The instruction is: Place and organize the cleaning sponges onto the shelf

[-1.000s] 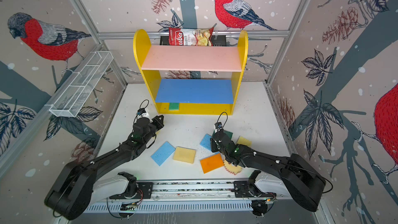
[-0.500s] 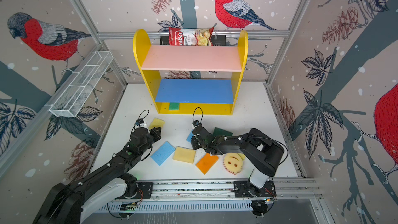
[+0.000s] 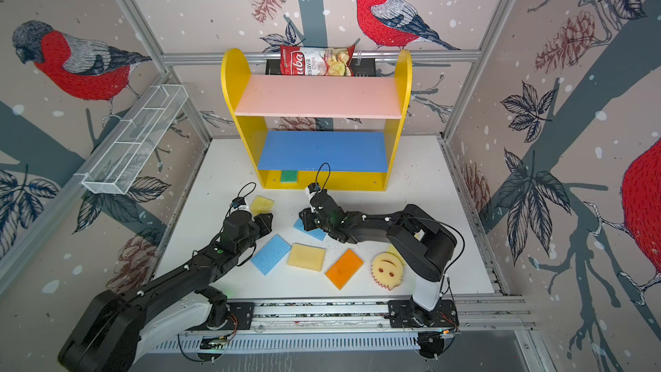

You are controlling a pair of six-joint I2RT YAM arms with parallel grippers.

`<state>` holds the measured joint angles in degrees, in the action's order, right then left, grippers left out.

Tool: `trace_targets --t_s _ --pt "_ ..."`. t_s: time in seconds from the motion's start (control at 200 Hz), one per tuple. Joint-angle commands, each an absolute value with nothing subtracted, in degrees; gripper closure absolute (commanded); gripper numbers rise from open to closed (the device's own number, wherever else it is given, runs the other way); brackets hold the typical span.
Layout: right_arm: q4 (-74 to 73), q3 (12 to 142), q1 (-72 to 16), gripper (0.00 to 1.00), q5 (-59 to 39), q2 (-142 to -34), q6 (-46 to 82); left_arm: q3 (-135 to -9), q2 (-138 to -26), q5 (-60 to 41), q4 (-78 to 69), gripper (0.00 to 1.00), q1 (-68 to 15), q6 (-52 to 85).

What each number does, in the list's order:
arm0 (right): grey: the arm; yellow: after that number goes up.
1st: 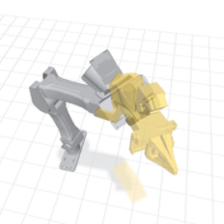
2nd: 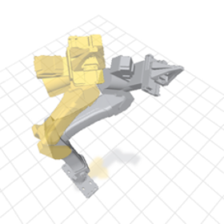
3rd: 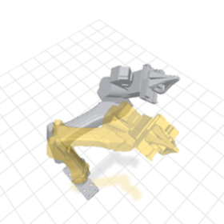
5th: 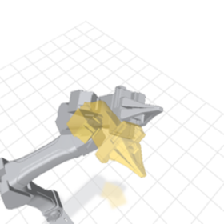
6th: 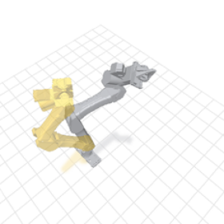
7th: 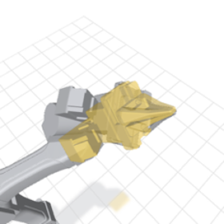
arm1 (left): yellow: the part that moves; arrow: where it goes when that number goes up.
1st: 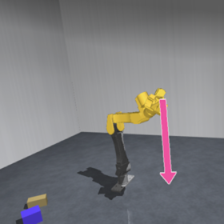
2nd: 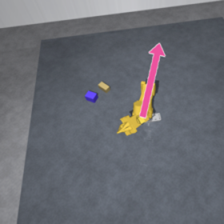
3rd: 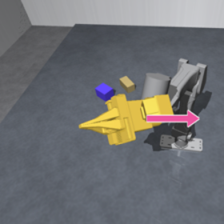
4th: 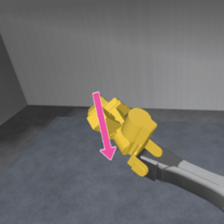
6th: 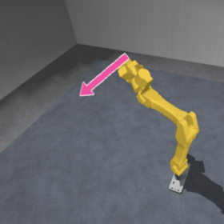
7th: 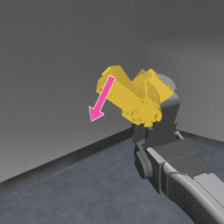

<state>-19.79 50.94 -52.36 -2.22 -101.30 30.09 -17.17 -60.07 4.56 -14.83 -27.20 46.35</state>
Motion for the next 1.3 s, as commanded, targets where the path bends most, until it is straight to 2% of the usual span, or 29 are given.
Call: trace_targets --t_s 0.0,0.12,0.29,0.355,0.53,0.755,0.9,1.051,1.196,1.251,1.296 --pt "-18.46 47.58 -48.43 0.7 -1.51 -99.42 29.18 -20.33 -63.96 5.55 -15.97 0.91 -30.05 42.33" --pt "-18.55 42.55 -44.23 0.66 -3.72 -96.94 28.85 -24.68 -71.13 5.84 -16.51 0.91 -33.9 40.27" --pt "-19.2 39.25 -45.72 0.54 -5.6 -95.23 26.79 -29.03 -78.62 6.26 -16.16 0.94 -37.28 39.73" --pt "-19.3 39.29 -47.24 0.52 -6.01 -95.6 26.09 -29.7 -80.27 5.54 -16.6 0.98 -37.6 39.89" --pt "-18.59 40.53 -49.57 0.51 -5.62 -98.96 25.28 -29.71 -81.92 5.38 -17.24 0.98 -39.09 40.86" --pt "-20.16 40.25 -50.56 0.61 -7.87 -100.29 26.48 -29.47 -84.11 6.05 -18.38 0.98 -40.14 42.23" --pt "-21.55 39.82 -51.13 0.85 -9.8 -99.77 28.15 -31.2 -86.97 5.76 -19.26 0.98 -40.14 42.22" --pt "-22.97 39.29 -51.02 0.99 -9.33 -99.24 30.25 -34.62 -87.98 6.77 -18.87 0.98 -40.16 39.91" --pt "-25.91 38.94 -49.55 1.0 -11.04 -99.09 33.86 -38.96 -87.05 8.4 -15.81 0.97 -40.08 38.42" --pt "-27.52 38.73 -48.74 1.0 -11.24 -98.67 35.22 -39.95 -85.65 9.42 -14.57 0.93 -40.06 37.96" --pt "-28.95 38.45 -47.99 1.0 -11.26 -97.99 36.47 -39.97 -83.79 11.57 -13.16 0.85 -40.08 37.92"
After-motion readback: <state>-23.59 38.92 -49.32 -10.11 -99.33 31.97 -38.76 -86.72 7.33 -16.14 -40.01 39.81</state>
